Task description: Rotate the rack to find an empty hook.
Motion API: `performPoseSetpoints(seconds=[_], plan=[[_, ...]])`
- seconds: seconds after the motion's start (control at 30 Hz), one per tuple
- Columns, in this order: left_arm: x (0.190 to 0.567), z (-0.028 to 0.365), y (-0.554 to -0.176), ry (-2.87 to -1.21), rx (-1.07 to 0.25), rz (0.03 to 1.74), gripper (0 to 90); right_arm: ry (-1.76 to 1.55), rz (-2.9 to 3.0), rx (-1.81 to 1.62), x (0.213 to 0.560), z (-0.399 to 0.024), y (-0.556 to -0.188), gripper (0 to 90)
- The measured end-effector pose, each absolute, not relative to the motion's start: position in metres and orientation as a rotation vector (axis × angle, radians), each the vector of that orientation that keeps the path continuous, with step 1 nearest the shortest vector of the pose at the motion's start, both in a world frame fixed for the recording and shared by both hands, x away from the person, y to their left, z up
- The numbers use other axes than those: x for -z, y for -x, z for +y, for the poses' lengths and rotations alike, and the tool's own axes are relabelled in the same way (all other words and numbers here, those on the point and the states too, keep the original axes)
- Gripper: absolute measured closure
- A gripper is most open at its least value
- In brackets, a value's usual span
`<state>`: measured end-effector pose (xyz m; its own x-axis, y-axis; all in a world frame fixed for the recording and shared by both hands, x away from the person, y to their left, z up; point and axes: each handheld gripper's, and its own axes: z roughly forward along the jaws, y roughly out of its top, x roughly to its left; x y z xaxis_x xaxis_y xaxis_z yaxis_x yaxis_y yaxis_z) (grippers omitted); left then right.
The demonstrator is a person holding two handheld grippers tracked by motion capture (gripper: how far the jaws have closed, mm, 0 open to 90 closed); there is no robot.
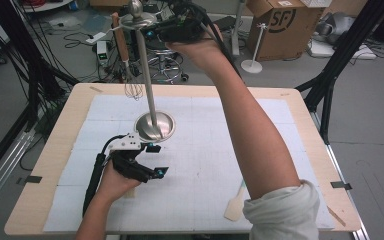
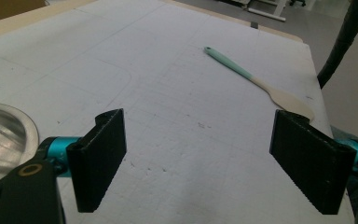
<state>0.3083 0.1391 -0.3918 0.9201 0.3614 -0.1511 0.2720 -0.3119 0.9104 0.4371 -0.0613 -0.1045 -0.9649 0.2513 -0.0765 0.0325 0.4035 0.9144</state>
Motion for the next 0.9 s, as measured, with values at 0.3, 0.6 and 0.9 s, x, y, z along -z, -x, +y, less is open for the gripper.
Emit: performPoseSetpoints(seconds=[0.3,0.6,0.9], plan=[[0.391,0.139,-0.308,-1.92,-0.099,0.459,18.2,-0.246,2.464,-1.629,0.113,-0.079,-0.429,74.8],[0.392,0.139,-0.309,-1.921,-0.096,0.46,18.0,-0.268,2.463,-1.663,0.129,-0.108,-0.423,68.9],[0.392,0.139,-0.309,-1.922,-0.099,0.462,18.0,-0.279,2.468,-1.677,0.144,-0.127,-0.418,64.1]])
